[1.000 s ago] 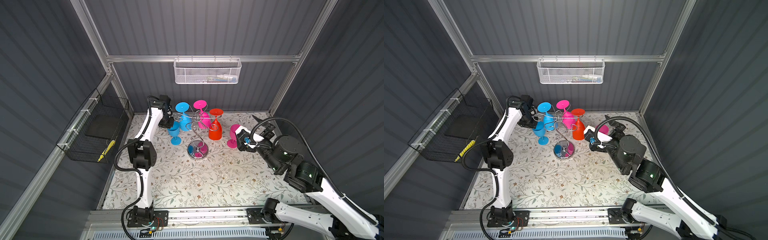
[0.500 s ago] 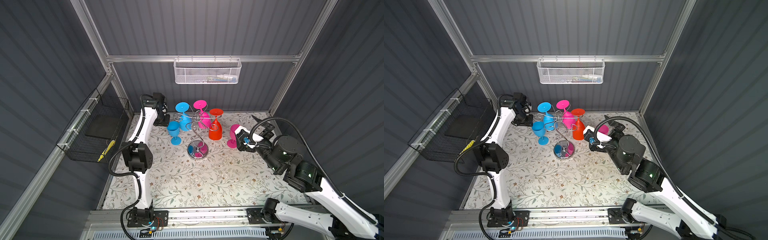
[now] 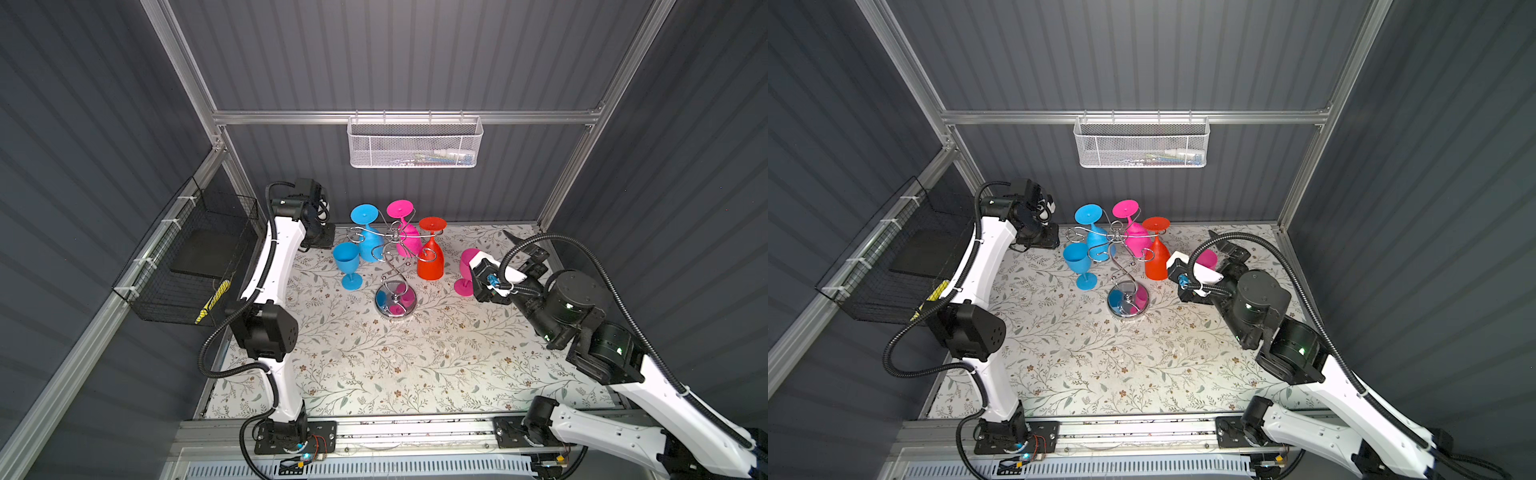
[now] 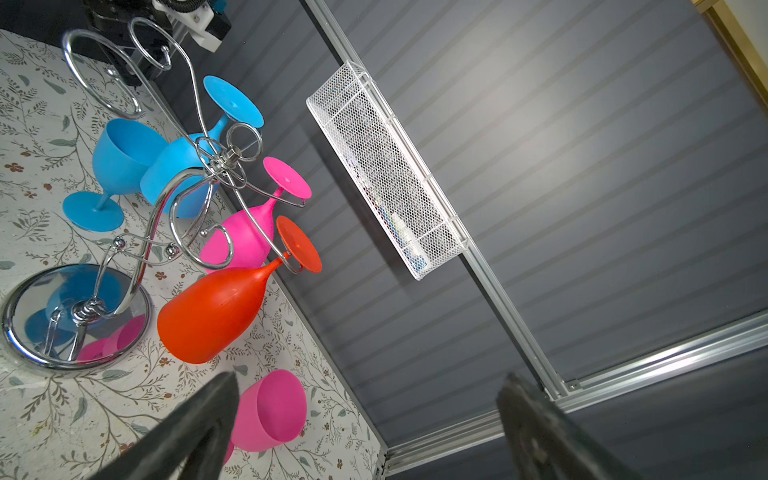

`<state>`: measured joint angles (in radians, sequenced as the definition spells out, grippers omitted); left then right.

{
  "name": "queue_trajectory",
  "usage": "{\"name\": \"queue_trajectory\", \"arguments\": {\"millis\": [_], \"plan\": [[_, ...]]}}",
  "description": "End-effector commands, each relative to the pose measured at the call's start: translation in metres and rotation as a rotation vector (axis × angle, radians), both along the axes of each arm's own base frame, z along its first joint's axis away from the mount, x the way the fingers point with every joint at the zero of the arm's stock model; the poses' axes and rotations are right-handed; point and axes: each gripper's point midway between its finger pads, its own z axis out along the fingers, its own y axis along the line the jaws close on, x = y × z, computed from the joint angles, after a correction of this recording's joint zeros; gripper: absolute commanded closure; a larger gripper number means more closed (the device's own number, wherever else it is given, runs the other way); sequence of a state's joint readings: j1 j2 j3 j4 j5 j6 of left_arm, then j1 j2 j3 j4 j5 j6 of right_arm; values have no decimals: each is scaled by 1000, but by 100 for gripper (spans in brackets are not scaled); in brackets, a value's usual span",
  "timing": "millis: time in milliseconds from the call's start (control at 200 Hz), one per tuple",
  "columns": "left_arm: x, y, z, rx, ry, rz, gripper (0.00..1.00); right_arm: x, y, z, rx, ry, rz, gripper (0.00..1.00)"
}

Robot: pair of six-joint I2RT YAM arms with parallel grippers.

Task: Take the wine glass off the wine glass rack
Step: 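Open the left gripper and lift it off the standing blue glass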

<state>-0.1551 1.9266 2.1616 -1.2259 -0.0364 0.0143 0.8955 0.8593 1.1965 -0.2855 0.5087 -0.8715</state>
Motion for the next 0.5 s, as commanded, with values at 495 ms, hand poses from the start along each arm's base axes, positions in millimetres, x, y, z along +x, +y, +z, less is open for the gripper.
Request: {"name": "queue_trajectory", "arguments": {"millis": [495], "plan": [[-30,-22,92,-409,-224,-13,47,-3,-4,1,55,19,-4,1]]}}
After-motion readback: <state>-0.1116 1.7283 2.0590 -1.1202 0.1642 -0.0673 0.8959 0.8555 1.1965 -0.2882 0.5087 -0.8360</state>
